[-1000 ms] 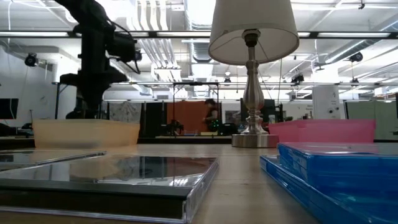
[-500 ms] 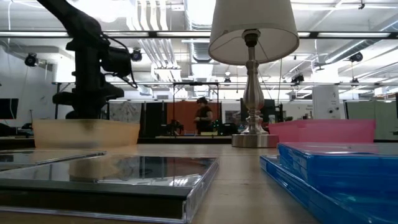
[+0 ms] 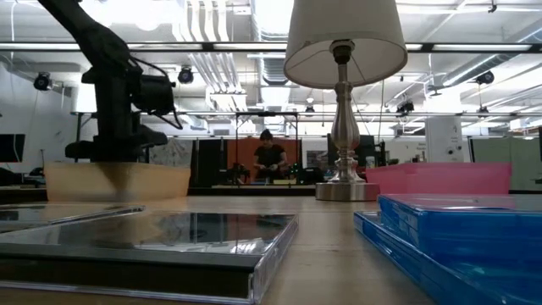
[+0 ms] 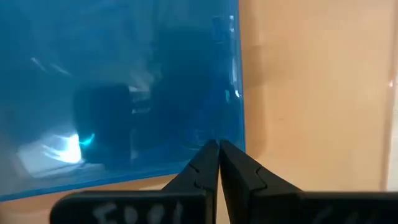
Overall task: Pick & place jewel cases by type
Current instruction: Put the blue cd case into the orange bin
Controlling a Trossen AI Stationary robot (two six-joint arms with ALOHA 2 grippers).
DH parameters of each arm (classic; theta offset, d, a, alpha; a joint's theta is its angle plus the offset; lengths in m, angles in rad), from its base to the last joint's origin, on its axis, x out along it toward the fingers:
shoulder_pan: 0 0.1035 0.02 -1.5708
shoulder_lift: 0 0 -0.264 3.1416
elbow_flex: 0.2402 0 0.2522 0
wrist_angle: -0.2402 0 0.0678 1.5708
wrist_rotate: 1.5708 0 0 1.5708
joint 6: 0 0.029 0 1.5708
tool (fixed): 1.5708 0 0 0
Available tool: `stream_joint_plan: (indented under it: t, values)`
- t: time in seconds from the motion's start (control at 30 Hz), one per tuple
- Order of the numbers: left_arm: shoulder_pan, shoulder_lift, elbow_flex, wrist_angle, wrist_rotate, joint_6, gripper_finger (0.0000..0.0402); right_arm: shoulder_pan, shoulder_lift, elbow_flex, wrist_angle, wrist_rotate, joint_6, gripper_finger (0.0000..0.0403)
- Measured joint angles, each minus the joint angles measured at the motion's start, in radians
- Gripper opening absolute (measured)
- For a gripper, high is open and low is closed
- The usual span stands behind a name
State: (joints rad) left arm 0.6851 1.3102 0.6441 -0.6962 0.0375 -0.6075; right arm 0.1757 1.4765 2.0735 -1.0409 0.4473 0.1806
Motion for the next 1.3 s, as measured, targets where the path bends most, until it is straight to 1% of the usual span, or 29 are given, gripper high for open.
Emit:
stream_joint_plan:
  t: [0.17,0.4,0.57,0.67,0.77,0.9,1.07,1.2,1.3]
  values:
    - [0.0,-0.001,-0.024,0.029,-0.002,-0.008,0.0,0.0,0.0,0.0,-0.001,0.0,0.0,0.0043]
    - [0.0,0.001,-0.026,0.061,-0.007,-0.007,0.0,0.0,0.0,0.0,-0.002,0.0,0.002,0.0043]
    - [-0.001,0.013,-0.024,0.067,-0.012,-0.007,0.0,0.0,0.0,0.0,-0.003,0.0,0.003,0.0043]
    - [-0.007,0.001,0.002,0.041,-0.013,-0.024,0.0,0.001,0.0,0.0,-0.003,-0.001,0.008,0.0043]
    - [-0.01,-0.011,0.063,-0.008,-0.015,-0.016,0.0,0.001,-0.002,0.0,-0.003,-0.002,0.018,0.0043]
    - [-0.008,-0.018,0.162,-0.115,-0.062,0.032,0.0,0.001,-0.002,0.0,-0.003,-0.002,0.018,0.0043]
    - [-0.017,-0.019,0.297,-0.225,-0.066,0.075,0.0,0.001,-0.002,0.0,-0.005,-0.003,0.019,0.0043]
    - [-0.055,-0.034,0.423,-0.323,-0.065,0.11,0.0,0.001,-0.002,0.0,-0.009,-0.004,0.023,0.0043]
    - [-0.109,-0.064,0.523,-0.39,-0.067,0.124,0.0,0.001,-0.002,0.0,-0.011,-0.005,0.023,0.0043]
